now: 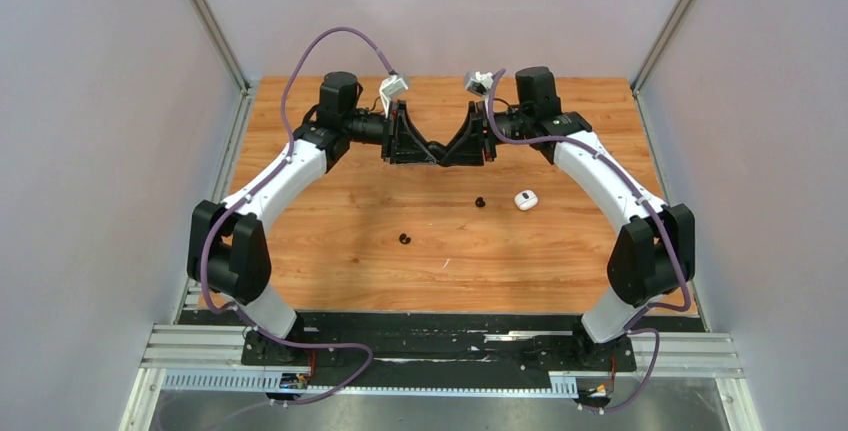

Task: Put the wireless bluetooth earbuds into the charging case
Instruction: Open the charging case.

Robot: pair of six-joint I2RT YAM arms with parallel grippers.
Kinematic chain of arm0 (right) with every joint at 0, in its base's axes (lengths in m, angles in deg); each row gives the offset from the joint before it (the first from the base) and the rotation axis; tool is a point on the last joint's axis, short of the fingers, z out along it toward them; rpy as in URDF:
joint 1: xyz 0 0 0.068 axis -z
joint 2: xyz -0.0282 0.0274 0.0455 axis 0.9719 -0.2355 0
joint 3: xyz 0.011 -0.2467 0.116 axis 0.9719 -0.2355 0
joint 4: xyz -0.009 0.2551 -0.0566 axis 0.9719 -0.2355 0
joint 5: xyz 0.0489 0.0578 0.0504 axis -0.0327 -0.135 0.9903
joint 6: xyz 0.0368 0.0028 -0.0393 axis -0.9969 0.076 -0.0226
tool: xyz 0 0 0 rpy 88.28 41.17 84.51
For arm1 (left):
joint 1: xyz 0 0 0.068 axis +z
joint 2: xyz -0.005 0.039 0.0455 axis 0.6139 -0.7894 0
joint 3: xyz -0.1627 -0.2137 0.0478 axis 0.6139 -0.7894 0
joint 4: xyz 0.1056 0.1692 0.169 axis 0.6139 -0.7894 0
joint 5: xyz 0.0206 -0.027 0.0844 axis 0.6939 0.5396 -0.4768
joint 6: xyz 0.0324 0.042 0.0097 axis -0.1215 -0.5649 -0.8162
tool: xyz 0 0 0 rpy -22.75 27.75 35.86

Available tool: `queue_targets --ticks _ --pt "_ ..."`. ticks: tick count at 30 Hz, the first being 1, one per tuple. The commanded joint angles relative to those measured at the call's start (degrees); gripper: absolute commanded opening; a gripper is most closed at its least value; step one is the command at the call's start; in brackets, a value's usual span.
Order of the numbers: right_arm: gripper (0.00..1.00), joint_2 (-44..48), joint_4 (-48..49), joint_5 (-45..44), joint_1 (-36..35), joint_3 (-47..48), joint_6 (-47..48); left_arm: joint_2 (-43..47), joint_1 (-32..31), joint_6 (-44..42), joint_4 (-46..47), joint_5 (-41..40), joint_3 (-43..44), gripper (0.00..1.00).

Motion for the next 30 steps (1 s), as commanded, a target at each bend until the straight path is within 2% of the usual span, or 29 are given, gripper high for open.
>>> queue_targets --ticks 1,4,6,7,9,11,16,26,30 --pt "0.0 -0.5 2.2 0.4 -0.3 1.3 -0.6 0.0 -0.1 1.4 2.2 1.2 0.5 0.42" --pt "0.01 -0.5 2.2 0.3 -0.3 1.3 -0.6 -0.3 -0.1 1.7 2.2 1.3 0.6 0.37" --pt "0.04 -0.6 2.2 0.2 -0.3 1.3 -0.8 -0.6 -0.1 2.1 3.9 1.6 0.7 0.24" --pt "0.08 -0.6 2.2 0.1 -0.3 1.3 -1.1 -0.8 -0.1 2.1 4.2 1.6 0.8 0.13" --pt "0.19 -0.8 2.5 -2.1 -0.2 1.8 -2.6 -0.8 -0.2 1.6 4.5 2.1 0.7 0.01" --pt "0.26 -1.3 3.7 -5.6 0.9 2.4 -5.7 -0.6 -0.2 0.5 4.2 2.5 0.7 0.0" --pt "0.31 -2.8 7.7 -5.5 5.5 3.8 -13.0 -0.3 -0.2 -0.9 3.1 2.6 0.4 0.0" --pt "0.34 -2.0 10.7 -3.6 6.1 1.6 -15.9 -0.7 -0.2 -0.6 3.4 2.6 0.5 0.0" --pt "0.39 -2.0 11.4 -4.2 6.1 1.7 -17.3 -0.9 -0.2 -0.6 3.3 2.6 0.5 0.0"
